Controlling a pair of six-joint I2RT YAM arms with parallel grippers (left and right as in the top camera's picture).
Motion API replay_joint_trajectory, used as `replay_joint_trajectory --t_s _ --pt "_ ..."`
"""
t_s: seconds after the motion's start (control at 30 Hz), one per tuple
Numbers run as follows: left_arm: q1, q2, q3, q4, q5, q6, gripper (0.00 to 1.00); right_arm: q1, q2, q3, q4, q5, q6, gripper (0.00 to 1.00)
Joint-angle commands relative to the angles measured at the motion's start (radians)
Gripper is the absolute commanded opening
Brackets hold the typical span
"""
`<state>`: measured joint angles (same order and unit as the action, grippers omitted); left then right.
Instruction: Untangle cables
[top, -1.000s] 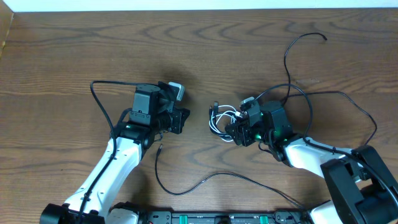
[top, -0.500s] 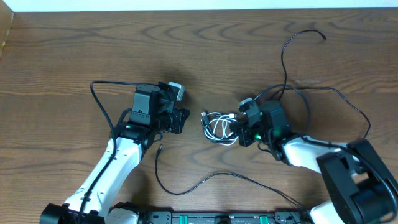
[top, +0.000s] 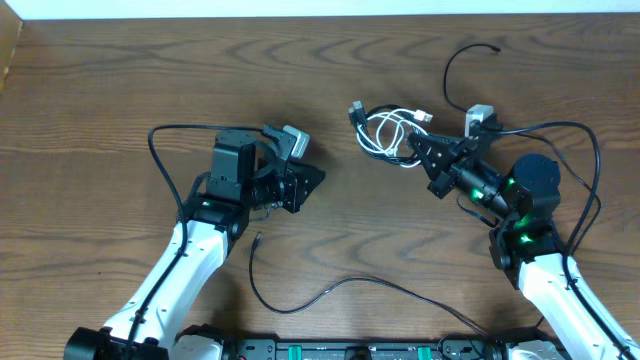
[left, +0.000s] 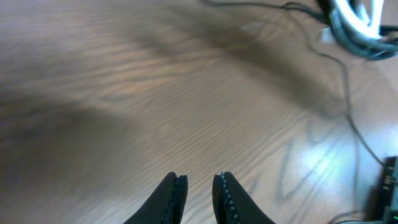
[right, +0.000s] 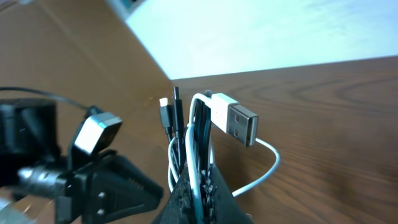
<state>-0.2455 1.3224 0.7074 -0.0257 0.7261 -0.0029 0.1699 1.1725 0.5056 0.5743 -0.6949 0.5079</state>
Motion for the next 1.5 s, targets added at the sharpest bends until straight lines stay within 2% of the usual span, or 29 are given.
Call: replay_joint_trajectory --t_s 0.0,0.07,0.17,0.23,0.33,0.5,0.57,0.7,0.77,0.83,1.03,1.13,1.2,1.47 --pt "-0.003 -0.003 0.01 0.057 0.104 -0.001 0.2 -0.007 -0.01 0.002 0.019 -0.16 -0.08 0.01" --pt "-0.002 -0.004 0.01 0.101 0.104 0.009 0.12 -0.013 -0.01 0.002 0.021 -0.232 -0.14 0.01" --pt "-0.002 -0.006 0.01 0.175 0.104 0.01 0.09 -0.04 -0.01 0.002 0.017 -0.336 -0.212 0.01" --pt "0.004 -0.018 0.01 0.22 0.104 0.027 0.09 -0.071 -0.009 0.002 0.006 -0.43 -0.266 0.01" --pt "0.029 -0.041 0.01 0.241 0.104 0.114 0.09 -0.113 -0.009 0.002 -0.046 -0.496 -0.336 0.01" --pt "0.061 -0.093 0.01 0.294 0.106 0.115 0.09 -0.126 -0.009 0.002 -0.097 -0.548 -0.405 0.01" --pt "0.059 -0.104 0.01 0.322 0.156 0.115 0.1 -0.12 -0.009 0.002 -0.097 -0.58 -0.438 0.01" --pt "0.059 -0.106 0.01 0.369 0.389 0.116 0.17 -0.109 -0.009 0.002 -0.097 -0.61 -0.455 0.01" --pt "0.059 -0.106 0.01 0.368 0.43 0.12 0.17 -0.107 -0.009 0.002 -0.096 -0.634 -0.465 0.01" --pt "0.059 -0.105 0.01 0.368 0.477 0.139 0.26 -0.106 -0.009 0.002 -0.097 -0.659 -0.473 0.01" --pt "0.037 -0.1 0.01 0.364 0.546 0.141 0.31 -0.094 -0.009 0.002 -0.096 -0.682 -0.481 0.01" --pt "0.002 -0.099 0.01 0.308 0.545 0.142 0.31 -0.082 -0.009 0.002 -0.096 -0.702 -0.5 0.01" --pt "-0.01 -0.091 0.01 0.276 0.537 0.142 0.35 -0.076 -0.009 0.002 -0.095 -0.707 -0.506 0.01" --pt "-0.013 -0.061 0.01 0.27 0.539 0.141 0.43 -0.076 -0.009 0.002 -0.096 -0.707 -0.506 0.01"
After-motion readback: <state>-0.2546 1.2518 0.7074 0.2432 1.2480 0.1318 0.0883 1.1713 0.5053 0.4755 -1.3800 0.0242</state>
